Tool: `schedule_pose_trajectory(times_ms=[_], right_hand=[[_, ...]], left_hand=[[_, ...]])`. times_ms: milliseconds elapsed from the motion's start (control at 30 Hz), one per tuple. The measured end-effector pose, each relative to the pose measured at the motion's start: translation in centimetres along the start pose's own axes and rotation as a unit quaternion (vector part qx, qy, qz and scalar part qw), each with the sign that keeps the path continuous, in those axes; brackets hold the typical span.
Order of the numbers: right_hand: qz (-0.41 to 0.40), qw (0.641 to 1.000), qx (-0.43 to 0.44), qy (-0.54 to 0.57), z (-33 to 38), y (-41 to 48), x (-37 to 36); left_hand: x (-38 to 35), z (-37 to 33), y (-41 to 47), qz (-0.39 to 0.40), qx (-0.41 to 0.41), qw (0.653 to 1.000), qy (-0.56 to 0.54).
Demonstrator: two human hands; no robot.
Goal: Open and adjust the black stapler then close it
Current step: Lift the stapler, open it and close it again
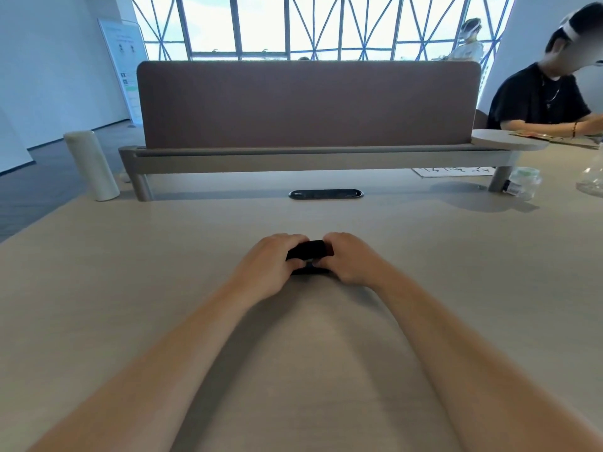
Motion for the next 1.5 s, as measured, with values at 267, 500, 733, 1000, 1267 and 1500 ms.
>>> schedule_pose_trajectory(times_ms=[267, 500, 733, 1000, 1267, 1500], right_hand=[[0.009, 1.000, -0.004, -0.006, 0.3, -0.2, -0.1], [-0.021, 1.000, 0.004, 0.001, -0.1, -0.6, 0.0], [-0.018, 1.000, -0.001, 0.017, -0.2, -0.4, -0.1], [0.011, 0.999, -0.037, 0.032, 0.3, -0.1, 0.1], [-0.018, 0.999, -0.023, 0.031, 3.7, 0.3, -1.2], [-0.032, 0.999, 0.025, 0.025, 10.6, 4.9, -2.1]], left_hand=[[0.0, -0.4, -0.3, 0.011, 0.012, 1.000, 0.015], [-0.1, -0.2, -0.3, 0.027, 0.022, 0.999, 0.006], [-0.1, -0.3, -0.3, 0.025, 0.025, 0.999, 0.020], [0.6, 2.5, -1.6, 0.045, 0.107, 0.992, 0.040], [4.5, 5.5, -5.8, -0.034, 0.146, 0.989, -0.021], [10.3, 11.7, -8.7, -0.115, 0.182, 0.976, -0.034]])
Point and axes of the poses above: each hand's wrist, its own y-axis towards the middle knuckle, its own x-axis out of the back of the hand, z = x × y, the point moved 10 cm from there along y, towards the middle knuckle, and after that the axes turned 9 degrees about z, right-handed, at the moved point
